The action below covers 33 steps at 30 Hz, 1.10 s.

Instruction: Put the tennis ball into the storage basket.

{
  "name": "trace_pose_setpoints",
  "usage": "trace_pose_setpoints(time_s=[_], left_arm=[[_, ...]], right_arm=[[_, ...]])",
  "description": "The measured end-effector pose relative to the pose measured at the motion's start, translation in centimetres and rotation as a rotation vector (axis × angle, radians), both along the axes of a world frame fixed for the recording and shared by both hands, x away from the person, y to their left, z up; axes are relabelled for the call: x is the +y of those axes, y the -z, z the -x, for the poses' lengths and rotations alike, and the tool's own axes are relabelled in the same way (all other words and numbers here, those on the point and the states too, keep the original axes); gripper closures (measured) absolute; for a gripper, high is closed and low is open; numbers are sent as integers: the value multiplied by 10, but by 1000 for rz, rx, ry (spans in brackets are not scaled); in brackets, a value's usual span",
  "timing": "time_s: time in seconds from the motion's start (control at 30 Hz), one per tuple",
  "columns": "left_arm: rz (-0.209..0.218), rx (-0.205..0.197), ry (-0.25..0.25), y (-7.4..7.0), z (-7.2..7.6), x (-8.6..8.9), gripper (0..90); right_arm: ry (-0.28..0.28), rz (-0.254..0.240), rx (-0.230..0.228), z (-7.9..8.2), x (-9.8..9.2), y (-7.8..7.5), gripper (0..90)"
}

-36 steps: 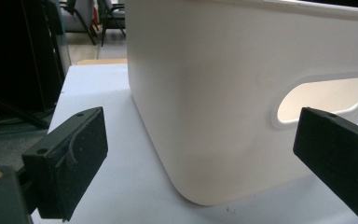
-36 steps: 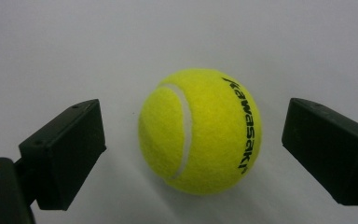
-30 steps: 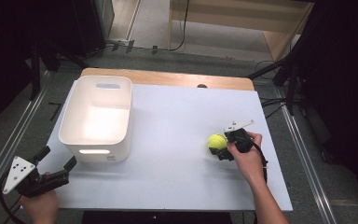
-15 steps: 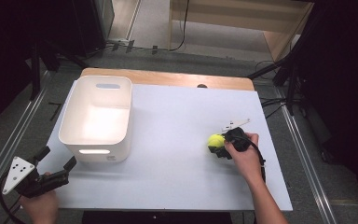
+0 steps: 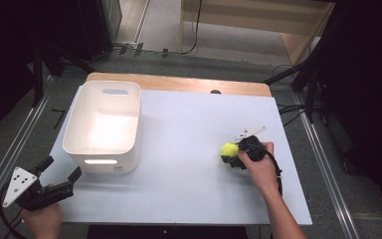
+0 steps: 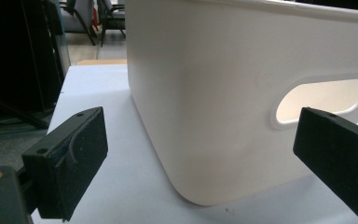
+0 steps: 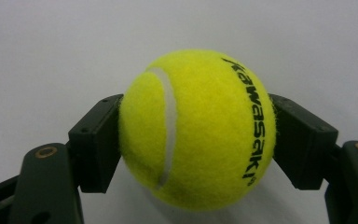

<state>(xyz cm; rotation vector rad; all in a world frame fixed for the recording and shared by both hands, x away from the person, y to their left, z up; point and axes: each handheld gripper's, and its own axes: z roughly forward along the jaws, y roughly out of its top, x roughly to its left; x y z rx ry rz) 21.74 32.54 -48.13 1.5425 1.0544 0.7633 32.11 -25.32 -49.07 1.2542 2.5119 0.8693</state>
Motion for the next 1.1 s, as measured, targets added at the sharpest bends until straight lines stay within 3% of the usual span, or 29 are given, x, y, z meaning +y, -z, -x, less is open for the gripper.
trace_pose_setpoints(time_s=[0.33, 0.53, 1.1], left_arm=[[-2, 0, 0, 0, 0, 0, 28], [1, 0, -1, 0, 0, 0, 29], [2, 1, 0, 0, 1, 0, 28]], right_arm=[[-8, -29, -6, 2, 0, -7, 239], [-29, -40, -33, 0, 2, -17, 240], [-68, -96, -21, -8, 15, -37, 240]])
